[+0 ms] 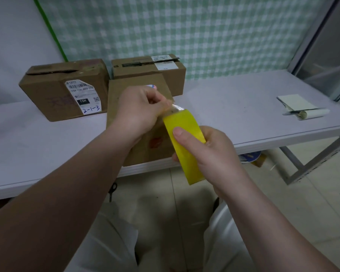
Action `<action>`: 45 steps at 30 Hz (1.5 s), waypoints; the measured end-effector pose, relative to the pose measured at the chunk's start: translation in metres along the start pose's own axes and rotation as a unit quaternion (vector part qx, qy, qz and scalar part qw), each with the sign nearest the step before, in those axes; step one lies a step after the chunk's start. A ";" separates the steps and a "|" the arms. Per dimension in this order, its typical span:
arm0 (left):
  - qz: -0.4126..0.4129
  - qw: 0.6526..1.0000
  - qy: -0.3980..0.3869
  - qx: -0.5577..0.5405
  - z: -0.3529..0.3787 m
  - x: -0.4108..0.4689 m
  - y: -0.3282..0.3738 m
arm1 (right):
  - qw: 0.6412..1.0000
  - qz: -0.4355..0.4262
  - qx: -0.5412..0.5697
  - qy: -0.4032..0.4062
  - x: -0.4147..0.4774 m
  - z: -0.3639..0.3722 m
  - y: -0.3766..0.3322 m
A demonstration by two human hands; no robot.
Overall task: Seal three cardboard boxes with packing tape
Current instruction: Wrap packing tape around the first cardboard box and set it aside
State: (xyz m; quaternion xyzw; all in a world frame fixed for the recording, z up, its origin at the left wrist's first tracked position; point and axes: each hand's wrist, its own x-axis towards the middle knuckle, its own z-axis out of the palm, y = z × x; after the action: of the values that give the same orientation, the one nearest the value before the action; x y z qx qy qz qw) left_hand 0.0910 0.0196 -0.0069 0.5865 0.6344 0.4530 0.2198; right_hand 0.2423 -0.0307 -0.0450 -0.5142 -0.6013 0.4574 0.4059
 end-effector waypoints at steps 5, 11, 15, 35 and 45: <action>0.007 1.000 0.011 -0.003 -0.001 0.020 0.003 | 0.997 0.080 0.013 -0.002 0.000 -0.001 0.003; -0.009 1.000 -0.024 0.013 0.001 0.033 -0.020 | 0.996 0.083 0.035 0.000 -0.002 0.006 0.001; 0.011 0.998 -0.022 0.065 0.006 0.035 -0.020 | 0.997 0.075 0.010 0.029 -0.001 0.014 0.005; 0.007 0.988 -0.005 0.154 0.018 0.047 -0.038 | 0.990 0.017 -0.103 0.097 0.012 0.006 0.009; 0.036 0.976 0.018 0.212 0.021 0.045 -0.038 | 0.990 0.032 -0.101 0.089 0.017 0.005 0.009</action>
State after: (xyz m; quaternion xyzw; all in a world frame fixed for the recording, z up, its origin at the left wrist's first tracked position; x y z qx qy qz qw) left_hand 0.0778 0.0726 -0.0379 0.6338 0.6986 0.3261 0.0628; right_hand 0.2375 -0.0142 -0.0548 -0.6103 -0.5891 0.3599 0.3885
